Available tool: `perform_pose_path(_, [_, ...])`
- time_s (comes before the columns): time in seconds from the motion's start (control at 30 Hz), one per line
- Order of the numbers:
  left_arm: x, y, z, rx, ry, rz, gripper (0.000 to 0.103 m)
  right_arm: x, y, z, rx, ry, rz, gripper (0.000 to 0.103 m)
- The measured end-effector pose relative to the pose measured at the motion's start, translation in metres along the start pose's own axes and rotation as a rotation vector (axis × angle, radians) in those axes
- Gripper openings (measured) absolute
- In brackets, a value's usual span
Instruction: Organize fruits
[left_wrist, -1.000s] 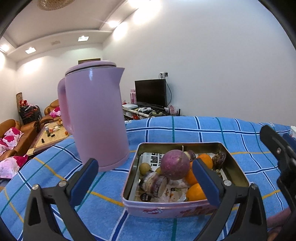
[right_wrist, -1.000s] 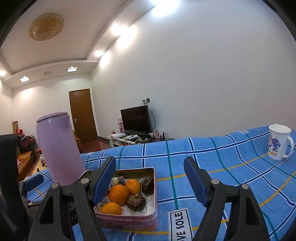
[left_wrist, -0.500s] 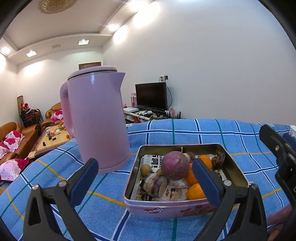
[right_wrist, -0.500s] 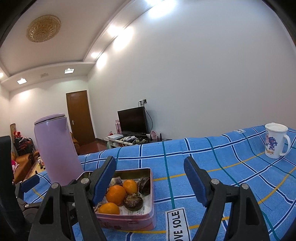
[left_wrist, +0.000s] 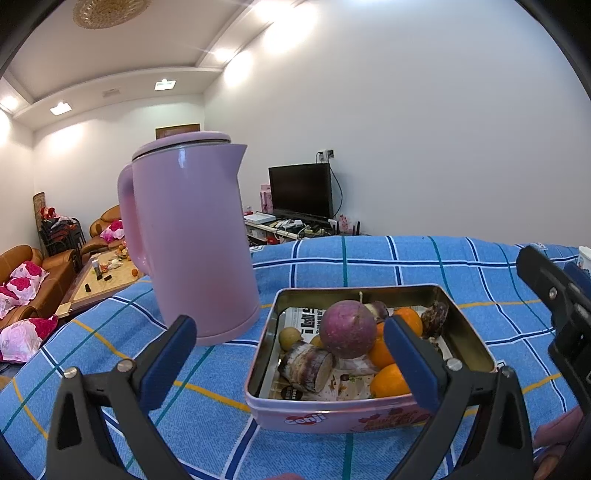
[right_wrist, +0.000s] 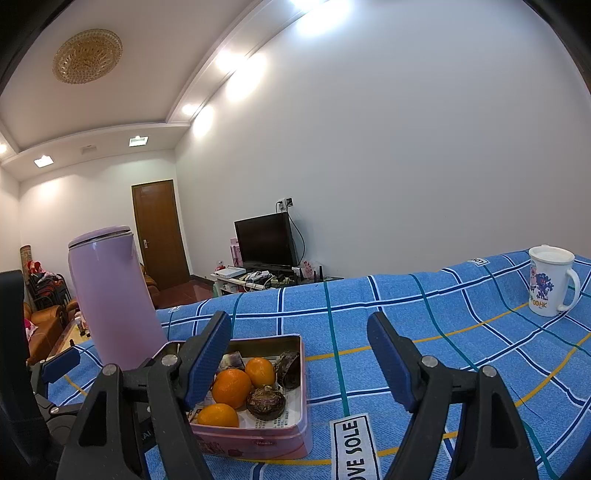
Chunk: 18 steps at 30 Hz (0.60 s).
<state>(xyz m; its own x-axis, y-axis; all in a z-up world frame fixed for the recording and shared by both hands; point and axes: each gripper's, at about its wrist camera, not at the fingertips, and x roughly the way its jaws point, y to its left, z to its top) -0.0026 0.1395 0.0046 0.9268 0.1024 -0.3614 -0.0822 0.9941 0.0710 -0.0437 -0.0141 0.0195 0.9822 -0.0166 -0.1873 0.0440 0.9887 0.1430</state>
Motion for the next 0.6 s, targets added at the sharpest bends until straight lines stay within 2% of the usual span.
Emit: perform_pose_path(0.6, [0.0004, -0.0002, -0.0006, -0.003, 0.002, 0.002, 0.103, 0.0004, 0.0019, 0.0009, -0.007, 0.002, 0.001, 0.077])
